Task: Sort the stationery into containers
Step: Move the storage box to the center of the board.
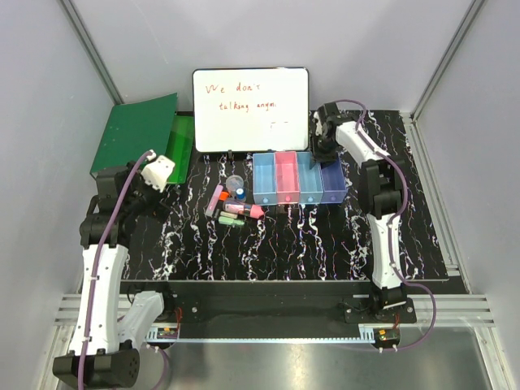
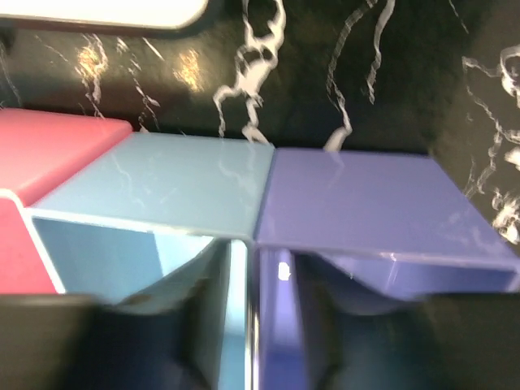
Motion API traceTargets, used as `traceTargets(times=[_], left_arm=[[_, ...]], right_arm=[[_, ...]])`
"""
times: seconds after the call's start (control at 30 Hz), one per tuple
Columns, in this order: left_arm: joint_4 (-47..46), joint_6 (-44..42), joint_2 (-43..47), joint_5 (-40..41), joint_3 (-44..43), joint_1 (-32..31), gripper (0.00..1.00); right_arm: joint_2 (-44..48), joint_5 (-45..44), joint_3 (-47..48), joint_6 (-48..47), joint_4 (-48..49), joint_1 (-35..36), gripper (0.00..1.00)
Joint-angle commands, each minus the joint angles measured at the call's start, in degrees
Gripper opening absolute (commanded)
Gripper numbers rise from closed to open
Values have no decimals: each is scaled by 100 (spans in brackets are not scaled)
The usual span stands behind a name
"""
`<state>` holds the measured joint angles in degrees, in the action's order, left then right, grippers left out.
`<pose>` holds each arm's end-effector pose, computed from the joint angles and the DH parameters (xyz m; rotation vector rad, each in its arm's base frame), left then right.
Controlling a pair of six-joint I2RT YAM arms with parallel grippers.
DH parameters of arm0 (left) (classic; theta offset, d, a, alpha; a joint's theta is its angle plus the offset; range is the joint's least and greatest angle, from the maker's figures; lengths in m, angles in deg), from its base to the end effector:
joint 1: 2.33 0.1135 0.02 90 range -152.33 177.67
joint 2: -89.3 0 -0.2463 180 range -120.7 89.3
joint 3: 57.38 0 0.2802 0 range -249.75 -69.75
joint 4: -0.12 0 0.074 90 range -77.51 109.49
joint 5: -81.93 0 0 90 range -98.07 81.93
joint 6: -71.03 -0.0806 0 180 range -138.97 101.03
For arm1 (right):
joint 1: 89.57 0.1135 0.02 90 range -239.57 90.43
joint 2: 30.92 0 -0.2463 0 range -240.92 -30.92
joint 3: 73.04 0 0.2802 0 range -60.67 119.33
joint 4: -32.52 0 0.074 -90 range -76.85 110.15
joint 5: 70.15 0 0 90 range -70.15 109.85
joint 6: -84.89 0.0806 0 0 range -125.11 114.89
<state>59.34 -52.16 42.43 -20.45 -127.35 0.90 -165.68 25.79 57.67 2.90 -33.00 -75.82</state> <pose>0.2333 -0.0041 0.3132 0.6807 2.0783 0.1218 0.5097 0.1333 0.1241 -0.1664 2.7965 0.2380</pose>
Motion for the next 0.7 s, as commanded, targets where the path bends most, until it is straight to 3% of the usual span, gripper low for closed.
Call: traceTargets(times=[0.0, 0.1, 0.33, 0.5, 0.67], left_arm=[[-203, -56, 82, -247, 65, 3, 99], [-246, -65, 117, -335, 170, 3, 99], [-685, 23, 214, -520, 443, 3, 99], [-809, -319, 47, -546, 400, -6, 99], [-765, -784, -243, -1151, 232, -50, 99]], right_arm=[[458, 215, -513, -159, 813, 39, 66], [740, 224, -804, -343, 1007, 30, 73], [1574, 119, -1452, -1081, 1192, 22, 76], [2690, -22, -2025, -1783, 1386, 39, 80], [4295, -189, -3175, -2759, 1508, 39, 90]])
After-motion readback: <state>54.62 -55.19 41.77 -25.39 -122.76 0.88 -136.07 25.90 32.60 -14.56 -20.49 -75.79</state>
